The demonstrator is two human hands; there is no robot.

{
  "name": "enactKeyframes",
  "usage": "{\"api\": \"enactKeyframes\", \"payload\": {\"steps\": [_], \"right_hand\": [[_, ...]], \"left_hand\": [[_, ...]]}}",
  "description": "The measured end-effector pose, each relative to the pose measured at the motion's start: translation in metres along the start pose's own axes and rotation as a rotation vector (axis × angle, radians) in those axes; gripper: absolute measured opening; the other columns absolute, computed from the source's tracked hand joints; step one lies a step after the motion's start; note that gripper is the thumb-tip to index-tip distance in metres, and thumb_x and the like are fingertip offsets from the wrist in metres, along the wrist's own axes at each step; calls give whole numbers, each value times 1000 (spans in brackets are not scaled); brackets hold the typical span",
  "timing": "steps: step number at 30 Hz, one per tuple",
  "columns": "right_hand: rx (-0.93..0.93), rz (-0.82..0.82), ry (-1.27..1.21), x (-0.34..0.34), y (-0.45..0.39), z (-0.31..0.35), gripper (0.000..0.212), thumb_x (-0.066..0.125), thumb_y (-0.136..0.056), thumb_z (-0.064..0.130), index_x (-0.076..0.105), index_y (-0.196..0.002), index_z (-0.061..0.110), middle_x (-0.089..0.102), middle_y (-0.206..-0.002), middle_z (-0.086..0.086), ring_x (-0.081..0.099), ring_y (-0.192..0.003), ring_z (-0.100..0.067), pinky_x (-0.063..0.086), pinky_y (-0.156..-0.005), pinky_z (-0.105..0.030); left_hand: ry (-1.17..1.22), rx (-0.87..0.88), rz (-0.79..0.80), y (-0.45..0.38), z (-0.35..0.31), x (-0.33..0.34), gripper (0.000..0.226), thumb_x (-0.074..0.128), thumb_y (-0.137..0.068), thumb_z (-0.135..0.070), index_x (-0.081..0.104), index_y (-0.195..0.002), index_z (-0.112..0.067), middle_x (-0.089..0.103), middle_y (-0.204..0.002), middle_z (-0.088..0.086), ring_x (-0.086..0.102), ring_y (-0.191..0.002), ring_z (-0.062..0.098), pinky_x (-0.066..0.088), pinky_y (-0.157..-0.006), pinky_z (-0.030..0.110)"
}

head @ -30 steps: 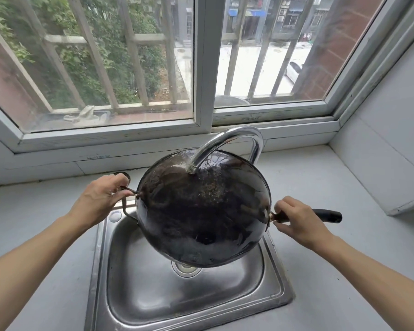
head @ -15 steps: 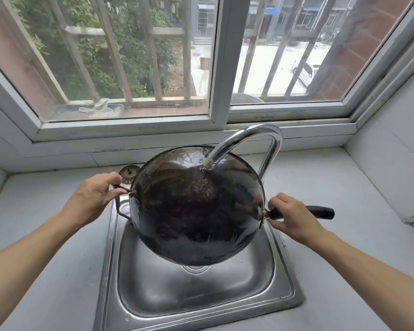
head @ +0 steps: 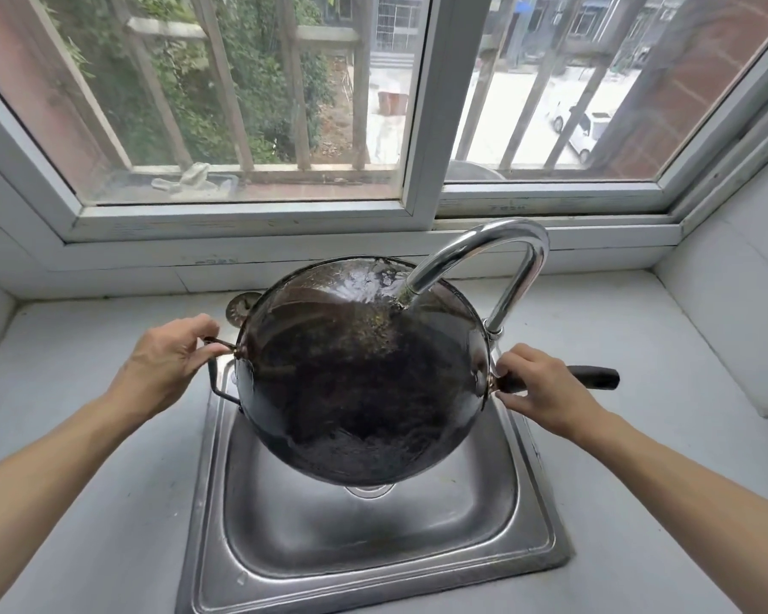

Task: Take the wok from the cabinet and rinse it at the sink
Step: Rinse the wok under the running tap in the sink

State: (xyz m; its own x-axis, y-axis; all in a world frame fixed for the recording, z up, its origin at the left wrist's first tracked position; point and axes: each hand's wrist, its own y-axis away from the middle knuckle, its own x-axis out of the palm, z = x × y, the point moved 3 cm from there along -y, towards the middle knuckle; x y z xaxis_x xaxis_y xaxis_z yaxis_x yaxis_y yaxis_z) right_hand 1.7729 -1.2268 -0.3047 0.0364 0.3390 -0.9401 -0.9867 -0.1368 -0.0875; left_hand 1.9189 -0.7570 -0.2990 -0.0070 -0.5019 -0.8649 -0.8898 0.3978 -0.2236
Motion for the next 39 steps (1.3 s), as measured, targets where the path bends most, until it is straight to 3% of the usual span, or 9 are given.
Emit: {"api": "enactKeyframes", "payload": {"steps": [8,12,15,19,32,39], "right_hand": [[-35,-5,-15,-2,-6,7,29,80,-70,9,57,-85,17,53,-85,4,52,-73,-19,50,-66,-36],[-89,-2,-26,0,-13,18,29,80,-69,9,56,-83,17,50,-85,7,50,-73,-15,48,-66,-31],[-113,0,-30,1,-20,26,30,81,-69,9,56,-84,19,48,-85,9,48,-72,-12,44,-66,-26],[-147,12,-31,2,-30,36,29,81,-69,9,58,-85,18,48,-86,10,50,-74,-12,48,-68,-28],[-149,18,-13,-4,-33,38,29,81,-69,9,59,-85,17,50,-85,8,52,-72,-16,48,-65,-30],[-158,45,47,-1,-19,23,26,83,-66,10,64,-84,15,57,-78,3,51,-72,-16,46,-65,-29]], "left_hand": [[11,-35,-10,4,2,-6,15,72,-85,-16,59,-86,-10,48,-61,4,43,-57,26,41,-56,44],[36,-101,-25,15,14,-12,13,72,-85,-13,60,-85,-13,49,-60,5,40,-57,21,37,-59,35],[35,-139,-24,24,21,-16,13,73,-84,-12,60,-86,-13,49,-59,5,40,-56,20,38,-58,37],[32,-158,-31,35,30,-23,13,72,-85,-14,58,-84,-16,47,-58,5,38,-63,20,33,-57,27],[13,-168,-54,42,28,-28,13,72,-85,-20,60,-86,-16,51,-59,9,47,-57,30,42,-58,39],[-4,-75,-39,41,13,-18,17,75,-82,-16,58,-82,-15,45,-58,1,43,-56,23,39,-53,41]]}}
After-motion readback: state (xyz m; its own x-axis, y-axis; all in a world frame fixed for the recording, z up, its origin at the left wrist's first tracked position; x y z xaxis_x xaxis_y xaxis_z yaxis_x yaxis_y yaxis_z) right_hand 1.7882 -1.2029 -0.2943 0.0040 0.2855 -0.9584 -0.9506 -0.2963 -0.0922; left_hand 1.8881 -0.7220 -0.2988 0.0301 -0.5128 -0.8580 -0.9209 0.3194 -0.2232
